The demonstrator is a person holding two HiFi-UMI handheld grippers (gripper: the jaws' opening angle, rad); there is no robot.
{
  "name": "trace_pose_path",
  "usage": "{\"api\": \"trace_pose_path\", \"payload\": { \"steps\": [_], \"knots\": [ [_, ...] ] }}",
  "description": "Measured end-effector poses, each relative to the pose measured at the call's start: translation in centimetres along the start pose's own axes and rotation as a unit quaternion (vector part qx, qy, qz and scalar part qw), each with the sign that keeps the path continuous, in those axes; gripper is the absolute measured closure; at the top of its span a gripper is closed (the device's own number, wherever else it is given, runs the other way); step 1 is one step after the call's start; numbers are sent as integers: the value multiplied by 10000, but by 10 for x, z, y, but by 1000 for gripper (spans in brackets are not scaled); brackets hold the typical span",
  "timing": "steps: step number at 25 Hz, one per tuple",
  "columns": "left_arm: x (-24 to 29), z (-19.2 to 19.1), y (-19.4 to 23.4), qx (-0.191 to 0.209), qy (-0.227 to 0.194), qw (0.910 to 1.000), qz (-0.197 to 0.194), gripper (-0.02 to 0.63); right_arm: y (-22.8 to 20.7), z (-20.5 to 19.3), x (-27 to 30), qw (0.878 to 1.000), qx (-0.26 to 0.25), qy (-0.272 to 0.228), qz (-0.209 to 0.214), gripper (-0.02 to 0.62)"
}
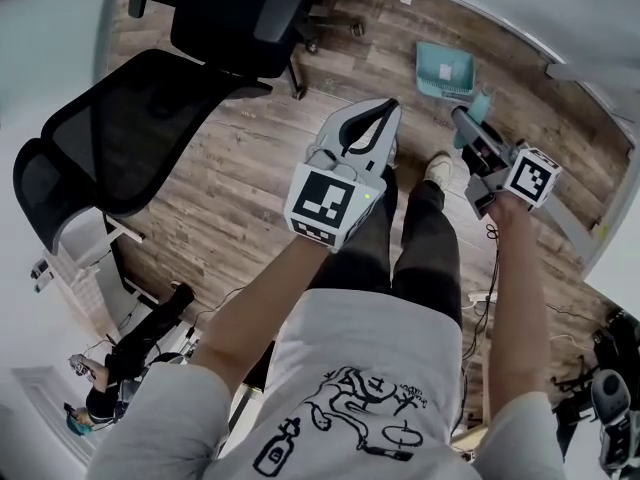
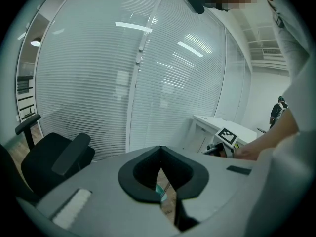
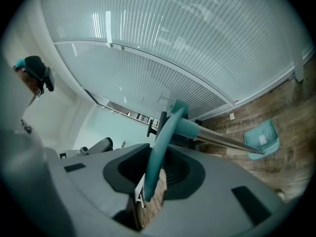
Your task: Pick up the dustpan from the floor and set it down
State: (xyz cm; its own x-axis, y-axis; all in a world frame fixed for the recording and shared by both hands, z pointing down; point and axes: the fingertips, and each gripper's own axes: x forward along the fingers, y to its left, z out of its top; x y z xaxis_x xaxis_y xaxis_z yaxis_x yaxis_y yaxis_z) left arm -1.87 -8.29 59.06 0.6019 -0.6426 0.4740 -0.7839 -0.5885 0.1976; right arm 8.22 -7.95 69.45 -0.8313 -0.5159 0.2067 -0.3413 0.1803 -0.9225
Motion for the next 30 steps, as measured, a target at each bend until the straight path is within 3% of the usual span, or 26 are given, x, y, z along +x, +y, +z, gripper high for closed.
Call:
{"api": "trace_pose_path", "payload": {
  "steps": [7, 21, 26, 30],
  "knots": [
    [4, -11, 1, -24, -34, 10000, 54, 609, 3, -15, 10, 9999, 25, 72, 125, 525],
    [-4, -10, -13, -62, -2, 10000, -31, 609, -13, -66, -9, 9984, 328, 403, -207, 538],
    [-6, -12, -19, -63, 13, 10000, -65, 609, -27, -84, -16, 9966, 373, 530, -504, 543],
    [-6, -12, -19, -48, 22, 9999, -93, 609, -26, -85, -12, 9965, 534, 494, -414, 542]
  ]
}}
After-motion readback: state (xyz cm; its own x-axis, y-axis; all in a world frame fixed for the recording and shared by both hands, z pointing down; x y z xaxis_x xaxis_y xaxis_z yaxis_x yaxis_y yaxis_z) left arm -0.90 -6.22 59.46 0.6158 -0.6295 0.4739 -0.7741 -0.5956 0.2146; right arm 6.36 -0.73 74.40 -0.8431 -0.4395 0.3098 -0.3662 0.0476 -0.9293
